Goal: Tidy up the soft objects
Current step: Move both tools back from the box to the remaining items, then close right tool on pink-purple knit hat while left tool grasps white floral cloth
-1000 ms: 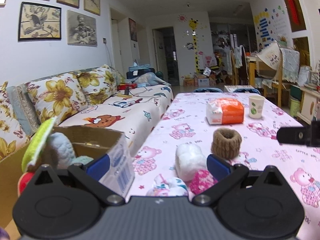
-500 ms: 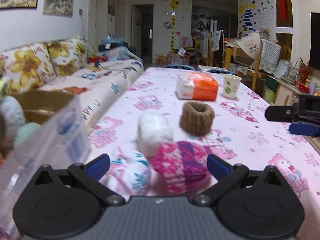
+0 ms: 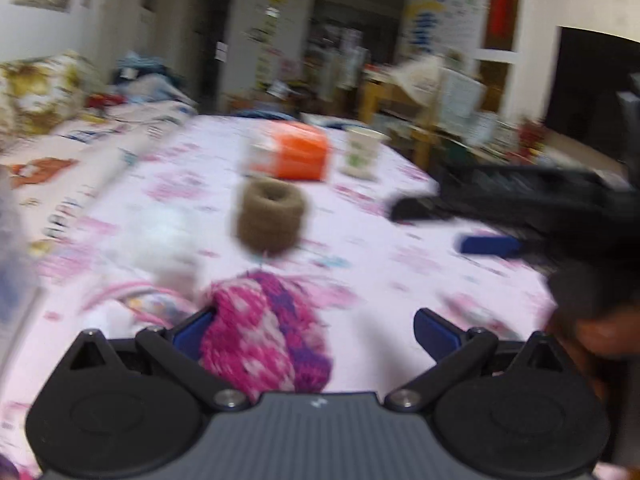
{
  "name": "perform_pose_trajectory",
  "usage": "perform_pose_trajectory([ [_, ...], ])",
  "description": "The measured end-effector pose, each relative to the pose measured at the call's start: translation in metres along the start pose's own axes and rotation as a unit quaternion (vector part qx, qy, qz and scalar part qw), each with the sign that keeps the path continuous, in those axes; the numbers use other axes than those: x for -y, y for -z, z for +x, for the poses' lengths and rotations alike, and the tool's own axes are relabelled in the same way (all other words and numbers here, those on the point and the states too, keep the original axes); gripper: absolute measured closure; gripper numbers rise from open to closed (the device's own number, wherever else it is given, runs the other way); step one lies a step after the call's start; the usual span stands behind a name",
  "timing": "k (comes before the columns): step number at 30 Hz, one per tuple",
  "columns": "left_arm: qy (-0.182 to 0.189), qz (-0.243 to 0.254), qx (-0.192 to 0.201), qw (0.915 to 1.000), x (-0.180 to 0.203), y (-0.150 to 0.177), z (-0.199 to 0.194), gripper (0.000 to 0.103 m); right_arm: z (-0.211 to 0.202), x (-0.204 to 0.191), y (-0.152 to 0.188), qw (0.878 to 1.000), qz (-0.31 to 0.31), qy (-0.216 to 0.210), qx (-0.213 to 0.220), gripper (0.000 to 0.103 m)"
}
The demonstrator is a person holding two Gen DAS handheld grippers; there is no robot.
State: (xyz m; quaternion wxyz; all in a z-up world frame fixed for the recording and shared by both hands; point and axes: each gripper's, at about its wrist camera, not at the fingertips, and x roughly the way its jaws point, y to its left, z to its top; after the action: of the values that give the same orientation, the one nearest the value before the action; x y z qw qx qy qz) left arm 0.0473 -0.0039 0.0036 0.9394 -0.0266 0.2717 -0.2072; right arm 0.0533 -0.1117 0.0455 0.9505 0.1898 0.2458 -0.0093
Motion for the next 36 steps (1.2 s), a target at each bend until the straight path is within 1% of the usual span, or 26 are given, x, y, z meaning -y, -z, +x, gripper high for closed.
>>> perform_pose_trajectory([
  [2,0.006,0.015,0.001,0.9999,0.009,0.002,-0.003,0.001,-0.006,0.004,-0.004,1.0,0.007,0.002,0.006,0.0],
  [3,0.012,0.015,0.001,0.9998,0.01,0.001,-0.006,0.001,-0.009,0.005,-0.005,1.0,0.007,0.002,0.009,0.0],
  [6,0.032,-0.012,0.006,0.9994,0.004,-0.003,-0.02,0.001,-0.015,0.003,-0.005,1.0,-0.005,-0.005,0.007,0.0],
  [7,0.03,-0.015,0.013,0.9993,0.001,-0.005,-0.027,0.001,-0.015,0.001,-0.004,1.0,-0.009,-0.013,0.001,0.0],
  [10,0.0,-0.014,0.038,0.9992,-0.011,-0.01,-0.048,0.001,-0.014,-0.006,0.003,0.999,-0.021,-0.044,-0.021,0.0],
  [13,-0.05,-0.027,0.053,0.997,-0.03,-0.012,-0.059,0.001,-0.013,-0.016,0.01,0.996,-0.038,-0.074,-0.04,0.0],
  [16,-0.107,-0.06,0.044,0.9914,-0.052,-0.012,-0.054,0.002,-0.008,-0.026,0.017,0.991,-0.047,-0.105,-0.063,0.0],
  [17,-0.119,-0.075,0.038,0.9893,-0.059,-0.012,-0.052,0.003,-0.005,-0.029,0.018,0.99,-0.049,-0.112,-0.072,0.0],
  [19,-0.13,-0.092,0.027,0.9869,-0.068,-0.012,-0.046,0.003,0.001,-0.034,0.023,0.987,-0.049,-0.122,-0.088,0.0],
  [21,-0.131,-0.096,0.012,0.9867,-0.073,-0.012,-0.038,0.006,0.005,-0.037,0.028,0.986,-0.042,-0.129,-0.101,0.0],
  [22,-0.131,-0.1,0.008,0.9863,-0.075,-0.011,-0.034,0.01,0.008,-0.036,0.031,0.986,-0.035,-0.125,-0.105,0.0],
  [25,-0.125,-0.122,-0.008,0.9845,-0.081,-0.009,-0.026,0.012,0.015,-0.036,0.037,0.982,-0.013,-0.144,-0.124,0.0],
  [26,-0.12,-0.132,-0.013,0.9839,-0.082,-0.008,-0.025,0.015,0.016,-0.036,0.036,0.981,-0.011,-0.147,-0.126,0.0],
  [29,-0.11,-0.144,-0.023,0.9832,-0.081,-0.003,-0.024,0.018,0.015,-0.038,0.034,0.983,-0.025,-0.135,-0.12,0.0],
  [31,-0.105,-0.145,-0.028,0.9835,-0.079,-0.002,-0.023,0.025,0.014,-0.038,0.032,0.984,-0.027,-0.132,-0.118,0.0],
  [32,-0.099,-0.145,-0.03,0.984,-0.078,-0.001,-0.023,0.033,0.012,-0.036,0.029,0.984,-0.023,-0.132,-0.114,0.0],
  [33,-0.093,-0.145,-0.031,0.9846,-0.077,-0.001,-0.023,0.037,0.008,-0.034,0.028,0.984,-0.019,-0.133,-0.113,0.0],
  [34,-0.084,-0.148,-0.032,0.9849,-0.075,0.0,-0.023,0.045,0.008,-0.034,0.028,0.984,-0.017,-0.135,-0.112,0.0],
  [35,-0.078,-0.154,-0.034,0.9844,-0.075,0.0,-0.024,0.047,0.009,-0.034,0.028,0.984,-0.016,-0.135,-0.112,0.0],
  [36,-0.077,-0.157,-0.034,0.984,-0.074,0.001,-0.025,0.047,0.01,-0.034,0.027,0.984,-0.016,-0.135,-0.113,0.0],
])
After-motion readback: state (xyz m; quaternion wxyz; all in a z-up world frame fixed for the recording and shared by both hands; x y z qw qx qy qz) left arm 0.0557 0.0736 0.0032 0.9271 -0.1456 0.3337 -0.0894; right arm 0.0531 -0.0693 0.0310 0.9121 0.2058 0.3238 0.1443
